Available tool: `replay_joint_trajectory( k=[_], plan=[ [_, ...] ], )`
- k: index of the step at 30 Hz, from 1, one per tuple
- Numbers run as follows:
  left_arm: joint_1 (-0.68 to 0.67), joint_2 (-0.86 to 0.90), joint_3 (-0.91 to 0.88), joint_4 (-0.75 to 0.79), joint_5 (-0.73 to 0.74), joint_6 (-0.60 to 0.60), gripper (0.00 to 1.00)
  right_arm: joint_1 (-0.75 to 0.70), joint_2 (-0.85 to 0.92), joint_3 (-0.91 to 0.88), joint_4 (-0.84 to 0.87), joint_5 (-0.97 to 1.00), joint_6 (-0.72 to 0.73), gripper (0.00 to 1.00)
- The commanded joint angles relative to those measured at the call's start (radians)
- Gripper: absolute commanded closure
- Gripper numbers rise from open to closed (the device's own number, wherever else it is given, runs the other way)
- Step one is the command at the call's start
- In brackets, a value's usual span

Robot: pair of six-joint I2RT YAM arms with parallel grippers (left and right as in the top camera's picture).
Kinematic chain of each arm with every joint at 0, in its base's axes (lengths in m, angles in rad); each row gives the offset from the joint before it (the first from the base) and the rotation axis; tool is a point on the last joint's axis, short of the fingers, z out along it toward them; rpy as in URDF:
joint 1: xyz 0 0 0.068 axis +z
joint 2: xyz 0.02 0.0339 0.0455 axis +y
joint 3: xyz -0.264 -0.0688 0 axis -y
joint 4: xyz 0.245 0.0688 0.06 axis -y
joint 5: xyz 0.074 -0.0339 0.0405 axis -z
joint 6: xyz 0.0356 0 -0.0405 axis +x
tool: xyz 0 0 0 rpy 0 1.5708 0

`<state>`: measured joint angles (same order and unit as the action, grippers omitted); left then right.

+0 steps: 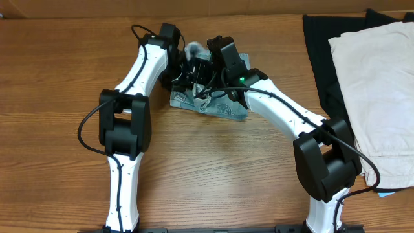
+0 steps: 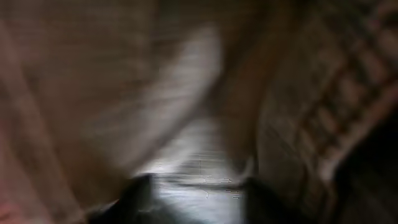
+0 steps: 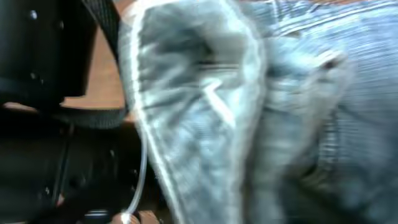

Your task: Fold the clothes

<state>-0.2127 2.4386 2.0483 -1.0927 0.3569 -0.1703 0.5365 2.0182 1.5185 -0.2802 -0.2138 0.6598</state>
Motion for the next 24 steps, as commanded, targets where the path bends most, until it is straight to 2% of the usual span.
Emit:
replay_joint_trajectory(
  k=[1, 2, 8, 12, 14, 16, 18, 19, 20, 22, 23, 24],
  plan=[
    [0.045, 0.039, 0.002, -0.045, -0.101, -0.014, 0.25, -0.008, -0.003, 0.034, 0.010, 0.003, 0.007, 0.00],
    [0.066, 0.039, 0.042, -0.091, -0.103, -0.013, 0.20, -0.011, -0.003, 0.034, 0.010, 0.003, 0.007, 0.00],
    [0.156, 0.039, 0.276, -0.317, -0.105, 0.000, 0.15, -0.029, -0.003, 0.034, 0.010, -0.036, 0.006, 0.00],
    [0.188, 0.039, 0.437, -0.454, -0.106, 0.017, 0.15, -0.045, -0.003, 0.034, 0.010, -0.080, 0.006, 0.00],
    [0.195, 0.039, 0.509, -0.515, -0.123, 0.016, 0.20, -0.048, -0.003, 0.034, 0.008, -0.094, 0.006, 0.00],
    [0.198, 0.039, 0.567, -0.566, -0.149, 0.016, 0.23, -0.050, -0.003, 0.034, -0.004, -0.095, 0.006, 0.05],
    [0.198, 0.039, 0.603, -0.597, -0.170, 0.016, 0.27, -0.050, -0.003, 0.034, -0.021, -0.094, 0.007, 0.20],
    [0.198, 0.036, 0.607, -0.597, -0.169, 0.016, 0.28, -0.046, 0.000, 0.033, -0.031, -0.094, 0.006, 0.32],
    [0.198, 0.036, 0.607, -0.597, -0.170, 0.016, 0.28, -0.043, 0.002, 0.033, -0.033, -0.093, 0.006, 0.34],
    [0.194, 0.037, 0.601, -0.597, -0.161, 0.016, 0.27, -0.041, 0.002, 0.033, -0.045, -0.075, 0.007, 0.34],
    [0.190, 0.037, 0.590, -0.594, -0.136, 0.018, 0.24, -0.041, 0.002, 0.033, -0.051, -0.060, 0.007, 0.32],
    [0.180, 0.040, 0.580, -0.590, -0.088, 0.068, 0.21, -0.062, 0.002, 0.033, -0.052, -0.058, 0.008, 0.23]
  ],
)
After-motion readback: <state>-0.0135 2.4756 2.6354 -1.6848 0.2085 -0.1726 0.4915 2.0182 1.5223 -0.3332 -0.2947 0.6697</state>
